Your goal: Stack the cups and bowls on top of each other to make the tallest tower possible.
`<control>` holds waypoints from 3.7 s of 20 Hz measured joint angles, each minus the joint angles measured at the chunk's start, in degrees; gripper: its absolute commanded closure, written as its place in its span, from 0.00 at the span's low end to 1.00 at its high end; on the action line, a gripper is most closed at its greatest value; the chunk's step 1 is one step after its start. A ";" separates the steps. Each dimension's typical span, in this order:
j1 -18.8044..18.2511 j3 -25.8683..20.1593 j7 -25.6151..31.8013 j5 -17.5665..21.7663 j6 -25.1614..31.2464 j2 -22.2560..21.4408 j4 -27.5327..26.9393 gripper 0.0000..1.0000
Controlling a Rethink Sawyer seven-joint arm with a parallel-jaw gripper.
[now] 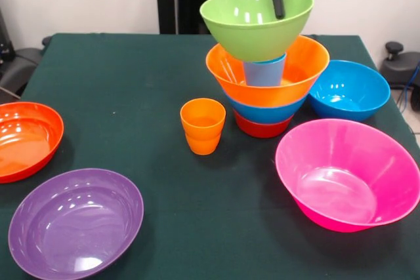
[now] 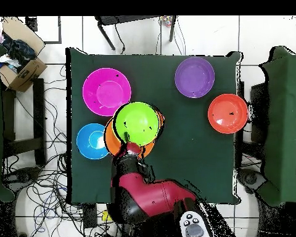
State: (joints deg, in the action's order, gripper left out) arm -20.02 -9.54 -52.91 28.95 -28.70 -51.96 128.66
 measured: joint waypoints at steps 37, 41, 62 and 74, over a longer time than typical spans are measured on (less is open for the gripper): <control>1.30 1.59 -0.01 -0.01 -0.60 1.30 -0.14 1.00; 1.10 1.57 -0.01 -0.01 -0.60 1.30 -0.14 1.00; 1.02 1.37 -0.01 -0.01 0.79 1.30 -0.14 1.00; 0.83 1.32 -0.01 -0.03 2.62 1.86 -0.15 1.00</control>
State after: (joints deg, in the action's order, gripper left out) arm -19.19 -8.22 -52.92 28.92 -26.08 -50.09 128.51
